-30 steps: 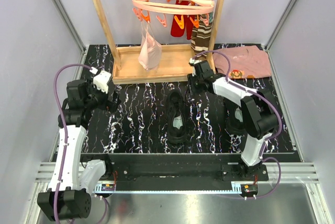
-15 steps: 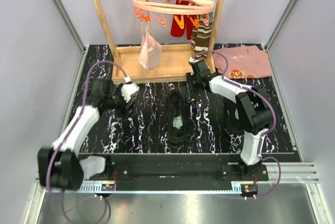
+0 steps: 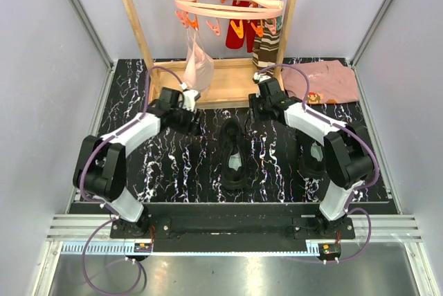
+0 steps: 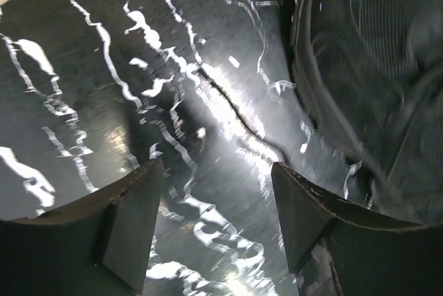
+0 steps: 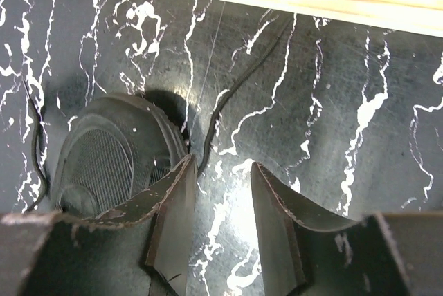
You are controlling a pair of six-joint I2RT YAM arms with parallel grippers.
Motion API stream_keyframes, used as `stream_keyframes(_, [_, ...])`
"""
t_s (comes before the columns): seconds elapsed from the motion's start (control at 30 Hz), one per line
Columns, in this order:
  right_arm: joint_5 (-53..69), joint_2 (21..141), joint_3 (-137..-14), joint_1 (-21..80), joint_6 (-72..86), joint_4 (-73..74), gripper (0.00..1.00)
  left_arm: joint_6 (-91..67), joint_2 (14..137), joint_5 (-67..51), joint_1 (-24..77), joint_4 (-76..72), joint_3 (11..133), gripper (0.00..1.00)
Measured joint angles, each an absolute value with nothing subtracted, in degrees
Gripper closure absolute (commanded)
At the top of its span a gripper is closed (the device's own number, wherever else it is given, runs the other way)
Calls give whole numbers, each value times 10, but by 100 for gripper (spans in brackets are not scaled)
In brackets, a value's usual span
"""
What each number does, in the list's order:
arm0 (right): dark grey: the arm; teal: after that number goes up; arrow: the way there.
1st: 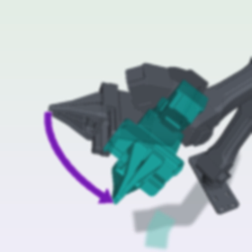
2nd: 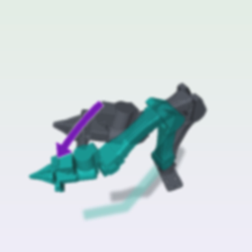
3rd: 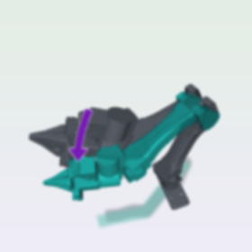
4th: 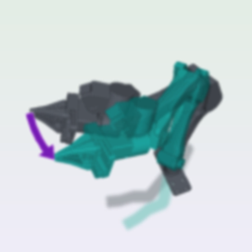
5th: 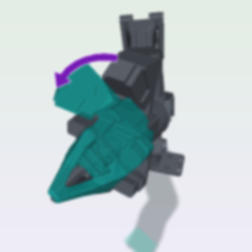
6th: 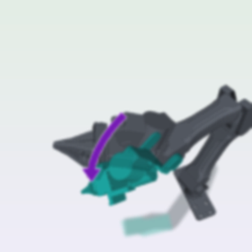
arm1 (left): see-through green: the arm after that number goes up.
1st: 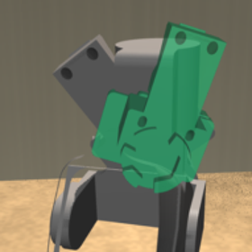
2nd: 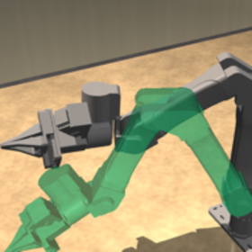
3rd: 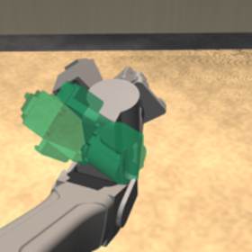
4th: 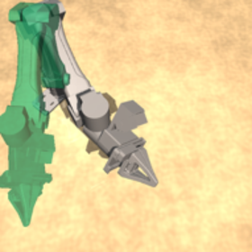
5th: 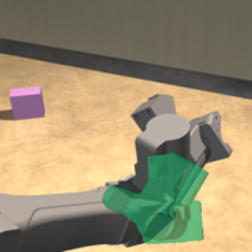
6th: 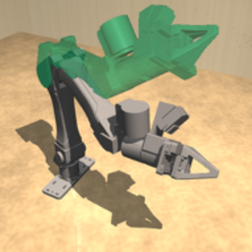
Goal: Tie the shoes
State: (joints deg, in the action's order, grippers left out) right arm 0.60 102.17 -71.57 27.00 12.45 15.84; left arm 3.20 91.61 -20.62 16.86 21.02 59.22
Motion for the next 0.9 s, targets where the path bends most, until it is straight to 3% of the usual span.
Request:
stream_keyframes(0.17, [5, 1004, -694, 270, 119, 157, 53, -68, 961, -101, 239, 207, 612, 50])
stream_keyframes(0.43, [5, 1003, -683, 264, 113, 157, 54, -137, 1006, -34, 267, 213, 615, 51])
stream_keyframes(0.77, [6, 1000, -678, 261, 114, 157, 54, -182, 1025, -31, 281, 213, 625, 53])
stream_keyframes(0.9, [6, 1000, -678, 260, 114, 157, 54, -200, 1033, -32, 281, 211, 630, 67])
